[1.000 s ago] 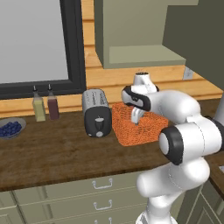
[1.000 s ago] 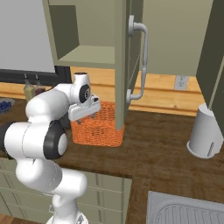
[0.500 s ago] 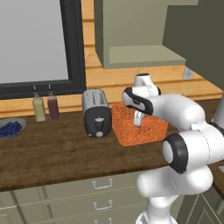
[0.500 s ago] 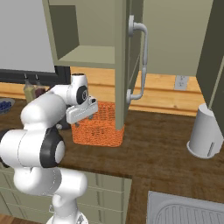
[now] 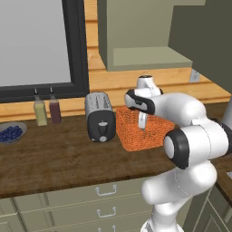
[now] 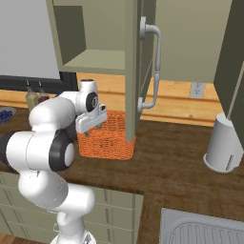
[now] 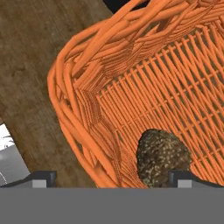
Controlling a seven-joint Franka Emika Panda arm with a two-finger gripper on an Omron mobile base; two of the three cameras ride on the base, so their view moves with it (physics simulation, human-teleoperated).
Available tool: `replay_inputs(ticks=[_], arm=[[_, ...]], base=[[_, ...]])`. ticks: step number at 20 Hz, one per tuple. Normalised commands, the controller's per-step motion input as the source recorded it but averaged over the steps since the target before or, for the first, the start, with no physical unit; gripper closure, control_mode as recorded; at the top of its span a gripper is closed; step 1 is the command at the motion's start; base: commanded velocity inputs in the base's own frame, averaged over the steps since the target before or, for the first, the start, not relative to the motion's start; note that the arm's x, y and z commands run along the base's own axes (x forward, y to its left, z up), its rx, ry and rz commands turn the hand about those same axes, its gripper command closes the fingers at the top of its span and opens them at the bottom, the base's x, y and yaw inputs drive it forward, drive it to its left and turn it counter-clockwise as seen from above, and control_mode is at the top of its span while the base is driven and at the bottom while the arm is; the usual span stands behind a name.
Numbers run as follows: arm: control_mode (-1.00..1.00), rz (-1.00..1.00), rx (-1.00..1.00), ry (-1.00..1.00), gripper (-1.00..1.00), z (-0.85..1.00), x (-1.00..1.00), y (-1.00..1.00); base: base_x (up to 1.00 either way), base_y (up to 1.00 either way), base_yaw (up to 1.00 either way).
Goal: Open the cabinet, pick up the bread from the cabinet and place it in the basket. Then move the basket to the dining counter.
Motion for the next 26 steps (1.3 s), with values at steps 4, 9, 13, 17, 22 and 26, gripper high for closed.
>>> replay_inputs(ticks=[4, 9, 13, 17, 22, 26], arm=[[-1.00, 0.09, 0.00, 0.06, -1.00, -0.18, 0.00, 0.00], [-1.00, 0.11, 0.00, 0.01, -1.00, -0.25, -0.08, 0.00], [-1.00, 0.10, 0.00, 0.00, -1.00, -0.41, -0.04, 0.00], [-1.00, 0.08, -0.01, 0.00, -1.00, -0.46, -0.01, 0.01], [-1.00, 0.06, 0.00, 0.00, 1.00, -0.16, 0.00, 0.00], [-1.00, 0.04, 0.01, 0.00, 1.00, -0.26, 0.00, 0.01]], base=[[0.00, 0.00, 0.00], [0.00, 0.00, 0.00], [0.00, 0.00, 0.00], [0.00, 0.00, 0.00], [0.00, 0.00, 0.00], [0.00, 0.00, 0.00]])
